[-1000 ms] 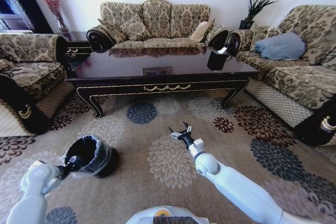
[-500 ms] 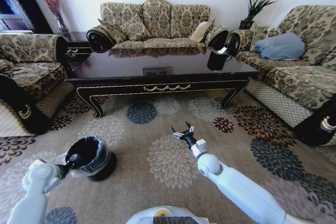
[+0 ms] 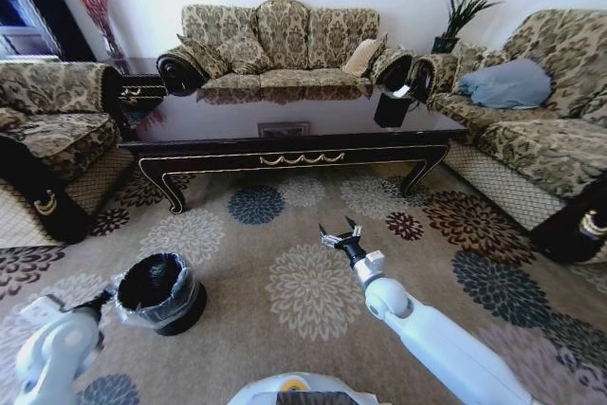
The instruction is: Move to the front of the table and pick up the trash from the floor, then place it into the trash bin.
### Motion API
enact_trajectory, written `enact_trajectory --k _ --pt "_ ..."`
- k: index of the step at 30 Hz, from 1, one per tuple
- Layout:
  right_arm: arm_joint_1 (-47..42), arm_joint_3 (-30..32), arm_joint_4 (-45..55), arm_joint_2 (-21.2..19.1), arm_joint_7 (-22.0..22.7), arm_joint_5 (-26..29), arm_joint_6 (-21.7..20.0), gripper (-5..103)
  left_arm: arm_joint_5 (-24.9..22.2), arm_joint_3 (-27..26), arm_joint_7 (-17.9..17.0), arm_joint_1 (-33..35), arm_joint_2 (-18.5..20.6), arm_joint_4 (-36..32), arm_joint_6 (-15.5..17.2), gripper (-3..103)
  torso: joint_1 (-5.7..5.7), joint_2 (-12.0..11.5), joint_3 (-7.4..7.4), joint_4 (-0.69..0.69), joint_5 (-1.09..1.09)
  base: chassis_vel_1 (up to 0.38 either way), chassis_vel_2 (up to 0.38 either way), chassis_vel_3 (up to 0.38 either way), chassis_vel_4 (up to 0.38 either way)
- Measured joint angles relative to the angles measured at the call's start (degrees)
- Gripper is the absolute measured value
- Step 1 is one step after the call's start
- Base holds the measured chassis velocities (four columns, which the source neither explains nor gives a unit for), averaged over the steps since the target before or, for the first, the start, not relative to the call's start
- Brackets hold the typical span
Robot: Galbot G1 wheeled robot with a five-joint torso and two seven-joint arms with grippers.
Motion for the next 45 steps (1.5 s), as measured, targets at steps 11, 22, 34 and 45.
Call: enact_trajectory --k 11,22,34,45 --pt "-3.1 9.3 -3.3 2.2 -3.0 -2.1 7.1 100 4.1 -2.4 26.1 4.8 -2.1 1.0 -21.5 100 0.0 0.0 0.01 -0.02 -0.01 0.0 0.0 0.0 0.0" --pt "-10.6 19.6 -0.9 2.4 -9.1 -3.6 10.3 100 8.1 -2.1 24.8 7.7 -3.5 -2.5 -25.9 100 0.0 0.0 0.0 -0.04 -0.01 0.0 0.0 0.0 0.0" --pt "-17.6 25.7 1.6 2.1 -14.9 -2.1 12.0 100 8.3 -0.3 24.7 5.3 -2.9 -0.7 -26.2 100 0.01 0.0 0.0 -0.03 -0.03 0.0 0.0 0.0 0.0" --pt "-19.2 26.1 1.4 2.1 -17.2 -2.6 13.8 100 6.6 -0.8 24.6 4.4 -1.7 0.0 -25.6 100 0.01 0.0 0.01 -0.03 -0.03 0.006 -0.019 -0.006 0.019"
